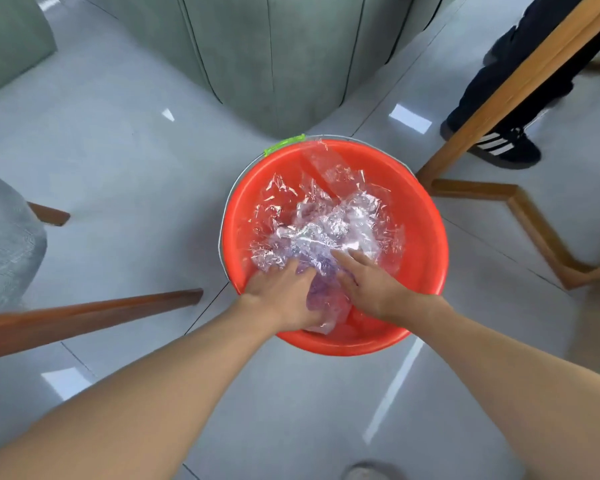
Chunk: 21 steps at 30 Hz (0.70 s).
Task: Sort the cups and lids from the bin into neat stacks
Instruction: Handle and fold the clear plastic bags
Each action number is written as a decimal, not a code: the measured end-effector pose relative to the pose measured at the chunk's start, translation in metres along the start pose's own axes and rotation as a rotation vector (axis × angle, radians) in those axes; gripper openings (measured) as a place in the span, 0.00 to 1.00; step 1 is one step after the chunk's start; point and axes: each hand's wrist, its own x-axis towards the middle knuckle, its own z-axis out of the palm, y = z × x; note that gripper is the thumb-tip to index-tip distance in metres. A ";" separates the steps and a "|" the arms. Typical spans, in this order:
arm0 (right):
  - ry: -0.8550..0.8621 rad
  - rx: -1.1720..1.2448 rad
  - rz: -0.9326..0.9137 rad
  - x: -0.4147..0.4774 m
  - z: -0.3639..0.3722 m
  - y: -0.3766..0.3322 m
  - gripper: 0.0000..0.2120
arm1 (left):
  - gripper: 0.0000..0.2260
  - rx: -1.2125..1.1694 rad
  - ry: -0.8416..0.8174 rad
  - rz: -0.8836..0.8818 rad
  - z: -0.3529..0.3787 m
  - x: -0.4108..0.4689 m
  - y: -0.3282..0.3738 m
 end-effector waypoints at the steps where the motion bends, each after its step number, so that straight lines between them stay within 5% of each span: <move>1: -0.032 -0.006 0.004 0.004 0.002 0.002 0.24 | 0.37 0.024 -0.019 -0.006 0.002 0.006 -0.003; 12: -0.117 -0.116 0.080 -0.022 -0.020 -0.040 0.29 | 0.29 -0.067 0.097 -0.057 -0.035 -0.031 -0.019; 21: 0.061 -0.143 -0.092 -0.137 -0.167 -0.232 0.18 | 0.17 -0.232 0.346 -0.162 -0.216 -0.228 -0.020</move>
